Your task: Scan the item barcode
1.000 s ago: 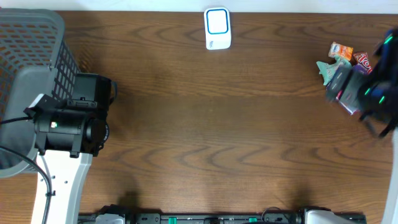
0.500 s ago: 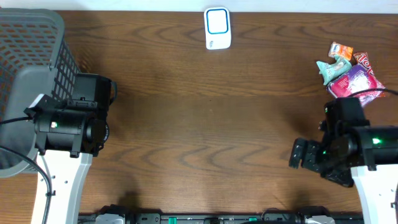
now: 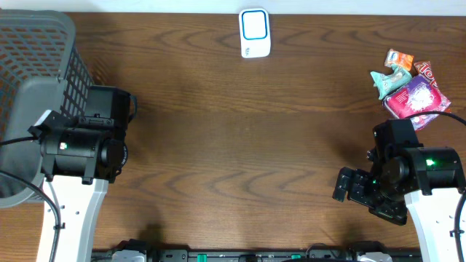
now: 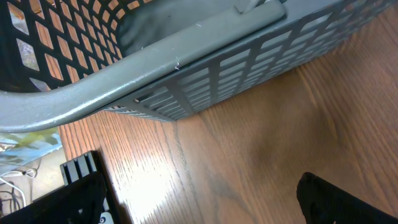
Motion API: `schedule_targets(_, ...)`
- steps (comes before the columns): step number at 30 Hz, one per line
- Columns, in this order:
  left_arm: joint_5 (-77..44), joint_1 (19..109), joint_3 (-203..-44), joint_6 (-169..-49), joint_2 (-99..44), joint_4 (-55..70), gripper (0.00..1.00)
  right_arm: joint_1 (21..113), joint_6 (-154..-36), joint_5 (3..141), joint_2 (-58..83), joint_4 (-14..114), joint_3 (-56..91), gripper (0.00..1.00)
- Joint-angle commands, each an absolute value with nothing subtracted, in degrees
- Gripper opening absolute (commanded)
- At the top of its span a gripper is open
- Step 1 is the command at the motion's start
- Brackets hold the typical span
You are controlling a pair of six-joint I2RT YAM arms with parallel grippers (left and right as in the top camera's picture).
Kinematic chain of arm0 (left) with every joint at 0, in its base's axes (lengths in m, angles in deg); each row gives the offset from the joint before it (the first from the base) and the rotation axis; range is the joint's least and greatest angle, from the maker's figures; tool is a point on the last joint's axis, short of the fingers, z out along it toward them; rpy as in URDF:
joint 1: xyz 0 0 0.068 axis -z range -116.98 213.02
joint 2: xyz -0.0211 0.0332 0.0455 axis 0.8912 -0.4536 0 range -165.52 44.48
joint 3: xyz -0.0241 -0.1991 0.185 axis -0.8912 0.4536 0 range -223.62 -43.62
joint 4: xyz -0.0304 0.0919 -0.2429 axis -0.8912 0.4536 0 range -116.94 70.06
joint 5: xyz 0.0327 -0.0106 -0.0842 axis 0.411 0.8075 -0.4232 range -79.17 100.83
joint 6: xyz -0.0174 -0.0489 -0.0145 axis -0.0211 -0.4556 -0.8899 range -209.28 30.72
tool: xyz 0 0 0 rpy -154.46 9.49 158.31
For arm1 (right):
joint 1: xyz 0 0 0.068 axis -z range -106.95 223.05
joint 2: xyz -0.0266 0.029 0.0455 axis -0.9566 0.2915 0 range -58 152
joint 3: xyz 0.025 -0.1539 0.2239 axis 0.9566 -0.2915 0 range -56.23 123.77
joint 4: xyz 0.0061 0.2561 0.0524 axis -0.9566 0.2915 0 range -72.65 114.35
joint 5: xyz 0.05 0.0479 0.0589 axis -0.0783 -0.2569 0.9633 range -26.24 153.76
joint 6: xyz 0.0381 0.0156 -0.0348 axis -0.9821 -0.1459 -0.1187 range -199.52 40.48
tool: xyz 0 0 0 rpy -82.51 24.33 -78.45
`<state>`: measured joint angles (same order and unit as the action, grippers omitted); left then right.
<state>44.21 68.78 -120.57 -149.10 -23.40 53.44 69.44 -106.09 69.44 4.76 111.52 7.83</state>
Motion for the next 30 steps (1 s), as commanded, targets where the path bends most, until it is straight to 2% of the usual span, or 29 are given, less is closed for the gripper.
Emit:
schedule_targets(1,45.6,68.5,-120.4,-149.4,-23.6,53.6,0.98,69.1,-106.9,69.9,4.8,111.4,7.6,0.99)
schedule_targets(6,45.6,68.5,-120.4,-149.4,-23.6,53.6,0.98,69.1,-106.9,69.9,3.8,111.2,7.6,0.99)
schedule_targets(30,45.6,68.5,-120.4,-149.4,-23.6,53.6,0.98,69.1,-106.9,69.9,-24.8,111.5,7.6,0.99)
